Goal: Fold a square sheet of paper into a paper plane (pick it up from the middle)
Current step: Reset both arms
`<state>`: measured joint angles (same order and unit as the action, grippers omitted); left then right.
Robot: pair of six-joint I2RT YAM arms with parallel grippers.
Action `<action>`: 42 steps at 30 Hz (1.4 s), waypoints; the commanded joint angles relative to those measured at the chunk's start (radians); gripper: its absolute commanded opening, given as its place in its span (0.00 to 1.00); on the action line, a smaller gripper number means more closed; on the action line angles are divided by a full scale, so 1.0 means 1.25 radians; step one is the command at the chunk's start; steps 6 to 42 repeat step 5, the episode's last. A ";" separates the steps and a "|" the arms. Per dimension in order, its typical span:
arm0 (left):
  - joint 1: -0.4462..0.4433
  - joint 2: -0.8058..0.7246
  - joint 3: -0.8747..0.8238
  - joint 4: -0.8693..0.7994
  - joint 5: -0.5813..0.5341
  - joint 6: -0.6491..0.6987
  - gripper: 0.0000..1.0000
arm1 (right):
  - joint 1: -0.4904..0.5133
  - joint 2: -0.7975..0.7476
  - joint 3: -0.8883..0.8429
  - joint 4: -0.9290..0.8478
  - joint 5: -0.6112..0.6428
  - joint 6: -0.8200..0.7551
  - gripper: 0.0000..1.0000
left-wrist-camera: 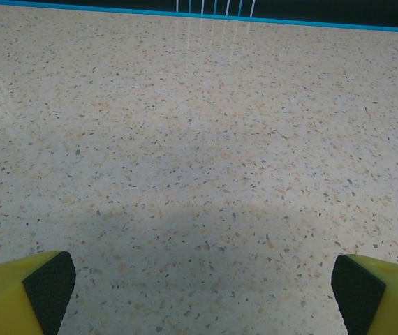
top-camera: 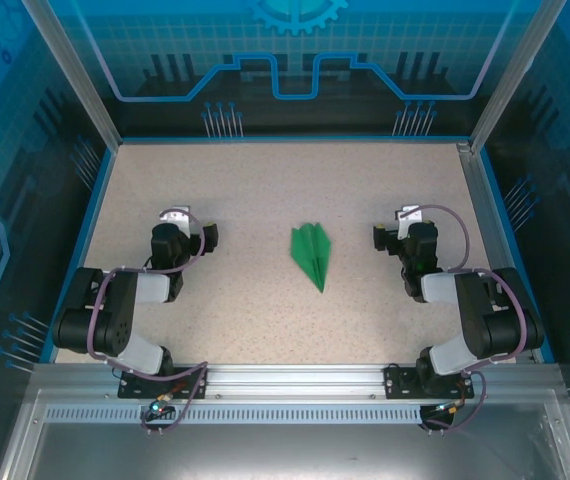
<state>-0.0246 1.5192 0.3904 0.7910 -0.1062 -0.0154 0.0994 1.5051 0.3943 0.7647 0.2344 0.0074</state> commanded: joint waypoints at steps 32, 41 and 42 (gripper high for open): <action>0.014 0.000 0.019 0.002 0.033 0.012 0.99 | -0.004 -0.003 0.011 0.025 0.008 0.014 1.00; 0.014 0.000 0.019 0.002 0.033 0.012 0.99 | -0.004 -0.003 0.011 0.025 0.008 0.014 1.00; 0.014 0.000 0.019 0.002 0.033 0.012 0.99 | -0.004 -0.003 0.011 0.025 0.008 0.014 1.00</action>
